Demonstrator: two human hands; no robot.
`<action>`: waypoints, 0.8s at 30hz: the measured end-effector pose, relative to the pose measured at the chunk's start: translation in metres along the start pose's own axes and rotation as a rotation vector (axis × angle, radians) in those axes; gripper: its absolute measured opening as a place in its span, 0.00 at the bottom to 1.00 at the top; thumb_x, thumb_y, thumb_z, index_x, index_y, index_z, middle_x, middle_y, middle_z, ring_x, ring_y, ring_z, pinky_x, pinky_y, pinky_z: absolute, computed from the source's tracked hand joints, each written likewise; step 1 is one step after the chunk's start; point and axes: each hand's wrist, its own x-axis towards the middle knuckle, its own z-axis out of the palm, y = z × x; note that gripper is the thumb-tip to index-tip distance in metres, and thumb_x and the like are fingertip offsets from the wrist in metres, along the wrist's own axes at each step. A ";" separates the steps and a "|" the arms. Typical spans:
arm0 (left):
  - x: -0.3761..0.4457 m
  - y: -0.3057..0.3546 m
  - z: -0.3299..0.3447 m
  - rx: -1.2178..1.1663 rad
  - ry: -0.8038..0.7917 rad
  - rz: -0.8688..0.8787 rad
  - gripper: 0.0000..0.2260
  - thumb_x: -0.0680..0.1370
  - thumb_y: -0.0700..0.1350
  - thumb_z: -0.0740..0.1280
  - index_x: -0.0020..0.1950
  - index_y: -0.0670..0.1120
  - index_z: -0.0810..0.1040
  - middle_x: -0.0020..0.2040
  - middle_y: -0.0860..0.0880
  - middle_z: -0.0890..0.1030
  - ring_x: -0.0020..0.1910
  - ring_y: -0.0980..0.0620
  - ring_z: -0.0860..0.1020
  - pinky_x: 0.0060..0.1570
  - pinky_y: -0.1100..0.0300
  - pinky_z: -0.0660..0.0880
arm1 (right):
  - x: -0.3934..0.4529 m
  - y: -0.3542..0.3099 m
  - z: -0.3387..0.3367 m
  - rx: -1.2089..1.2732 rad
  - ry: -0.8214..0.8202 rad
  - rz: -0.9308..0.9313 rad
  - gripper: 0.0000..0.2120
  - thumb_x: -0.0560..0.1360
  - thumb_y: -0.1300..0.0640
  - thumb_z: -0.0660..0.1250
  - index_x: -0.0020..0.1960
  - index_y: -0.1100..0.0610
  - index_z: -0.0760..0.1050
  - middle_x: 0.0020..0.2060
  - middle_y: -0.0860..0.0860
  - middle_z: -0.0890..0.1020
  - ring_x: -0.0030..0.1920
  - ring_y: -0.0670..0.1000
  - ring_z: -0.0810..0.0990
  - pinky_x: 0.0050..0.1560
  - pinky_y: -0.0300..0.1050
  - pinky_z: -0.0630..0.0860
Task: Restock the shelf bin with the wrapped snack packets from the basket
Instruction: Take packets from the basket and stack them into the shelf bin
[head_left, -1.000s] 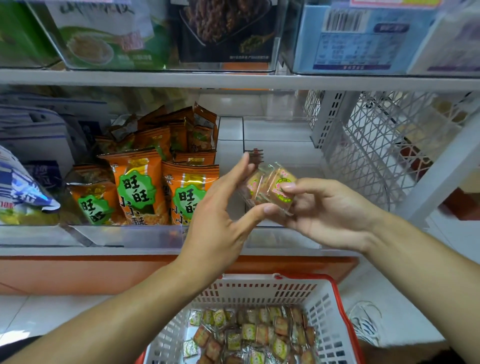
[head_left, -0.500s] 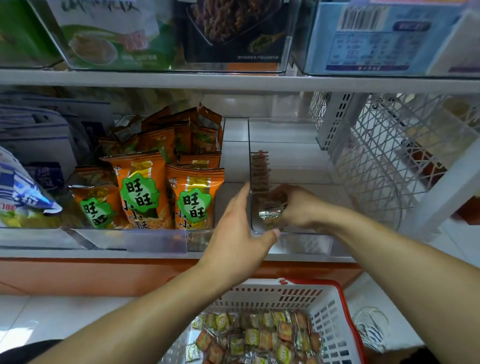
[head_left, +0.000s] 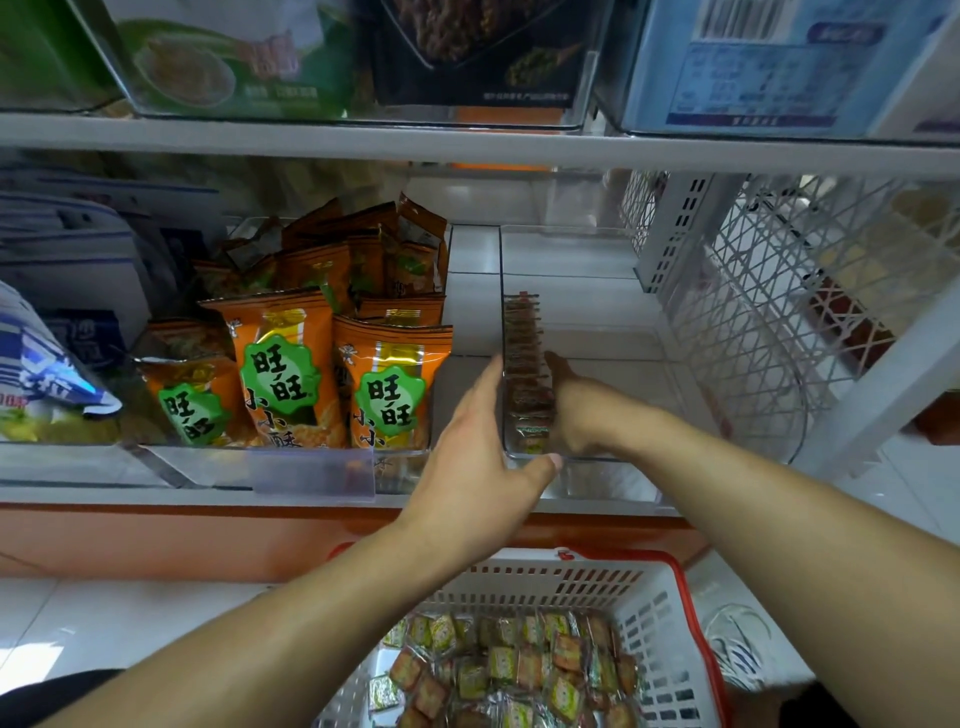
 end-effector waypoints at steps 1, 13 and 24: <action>0.000 -0.001 0.000 -0.003 -0.001 0.001 0.40 0.72 0.47 0.76 0.74 0.70 0.56 0.68 0.65 0.72 0.68 0.65 0.70 0.63 0.73 0.64 | 0.000 -0.002 0.000 -0.013 -0.008 0.010 0.38 0.74 0.50 0.74 0.77 0.60 0.59 0.67 0.58 0.75 0.59 0.60 0.80 0.54 0.44 0.75; 0.000 -0.004 0.000 -0.022 -0.034 0.004 0.41 0.72 0.47 0.75 0.76 0.68 0.56 0.68 0.64 0.73 0.65 0.67 0.72 0.58 0.78 0.64 | 0.003 -0.011 0.004 0.037 0.084 0.025 0.30 0.72 0.49 0.74 0.70 0.54 0.67 0.57 0.54 0.82 0.54 0.57 0.82 0.53 0.49 0.80; -0.002 -0.001 -0.003 -0.016 -0.033 -0.015 0.41 0.70 0.49 0.75 0.74 0.71 0.55 0.61 0.71 0.73 0.61 0.78 0.68 0.55 0.85 0.62 | 0.011 -0.009 0.006 -0.154 0.031 -0.002 0.23 0.77 0.53 0.68 0.70 0.55 0.69 0.62 0.55 0.79 0.57 0.59 0.81 0.55 0.48 0.78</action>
